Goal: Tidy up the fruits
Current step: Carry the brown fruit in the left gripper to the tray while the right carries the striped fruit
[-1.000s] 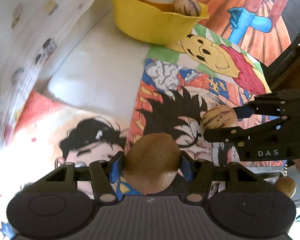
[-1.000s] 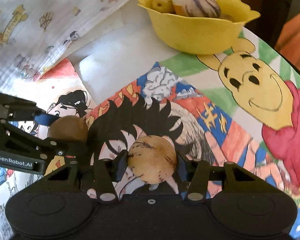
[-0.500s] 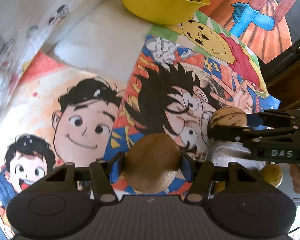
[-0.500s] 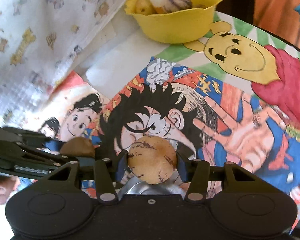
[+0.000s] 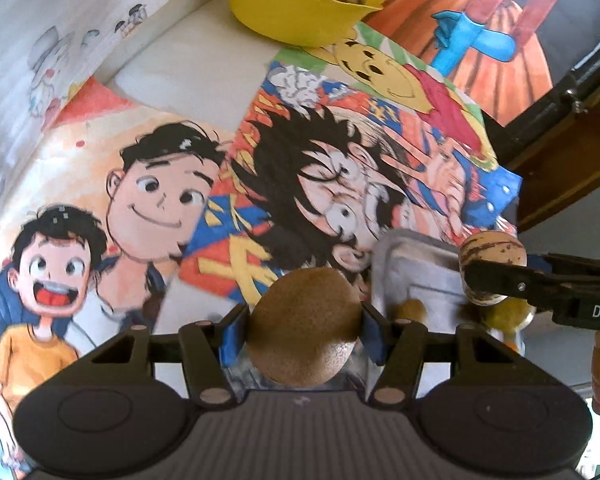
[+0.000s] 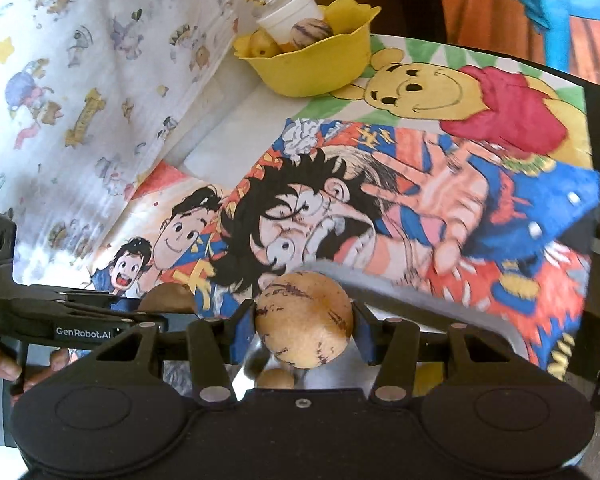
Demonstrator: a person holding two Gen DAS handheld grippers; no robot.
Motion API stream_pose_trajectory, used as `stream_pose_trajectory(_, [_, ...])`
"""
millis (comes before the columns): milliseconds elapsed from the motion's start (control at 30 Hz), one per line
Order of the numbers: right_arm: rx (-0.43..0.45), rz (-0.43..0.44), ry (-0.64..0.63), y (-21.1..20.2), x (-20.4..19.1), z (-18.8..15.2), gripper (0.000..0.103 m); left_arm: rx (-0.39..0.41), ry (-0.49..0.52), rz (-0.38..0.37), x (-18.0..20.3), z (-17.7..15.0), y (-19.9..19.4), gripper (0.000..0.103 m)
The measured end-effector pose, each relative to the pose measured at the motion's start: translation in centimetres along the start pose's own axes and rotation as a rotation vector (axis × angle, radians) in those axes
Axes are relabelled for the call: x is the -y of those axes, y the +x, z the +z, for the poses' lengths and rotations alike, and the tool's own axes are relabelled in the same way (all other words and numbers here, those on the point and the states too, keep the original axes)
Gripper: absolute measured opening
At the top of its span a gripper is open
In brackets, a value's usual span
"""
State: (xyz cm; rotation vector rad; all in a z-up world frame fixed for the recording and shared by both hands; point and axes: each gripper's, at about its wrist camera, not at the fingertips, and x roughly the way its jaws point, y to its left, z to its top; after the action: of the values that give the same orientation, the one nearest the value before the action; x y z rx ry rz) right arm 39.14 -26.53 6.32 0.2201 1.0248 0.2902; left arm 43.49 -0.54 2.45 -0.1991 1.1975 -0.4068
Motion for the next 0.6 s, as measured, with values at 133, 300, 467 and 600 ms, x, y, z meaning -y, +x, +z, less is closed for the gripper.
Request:
stream_pose_trajectory(133, [0.019, -0.019, 0.020, -1.5, -0.2, -1.8, 0.052, 0.006, 0.014, -0.025, 0.9, -1.6, -0.9, 0.062])
stream_pose_trajectory(300, [0.052, -0.045, 0.060, -3.3, -0.4, -4.4, 0.052, 0.027, 0.048, -0.047, 2.1, -3.6, -2.2, 0.062])
stream_pose_trajectory(467, [0.086, -0.089, 0.097, -4.9, -0.4, -7.2, 0.052, 0.046, 0.080, -0.077, 3.1, -5.6, -3.5, 0.062])
stream_pose_trajectory(600, [0.099, -0.125, 0.132, -5.9, -0.1, -9.4, 0.052, 0.032, 0.114, -0.093, 3.8, -7.3, -3.9, 0.062])
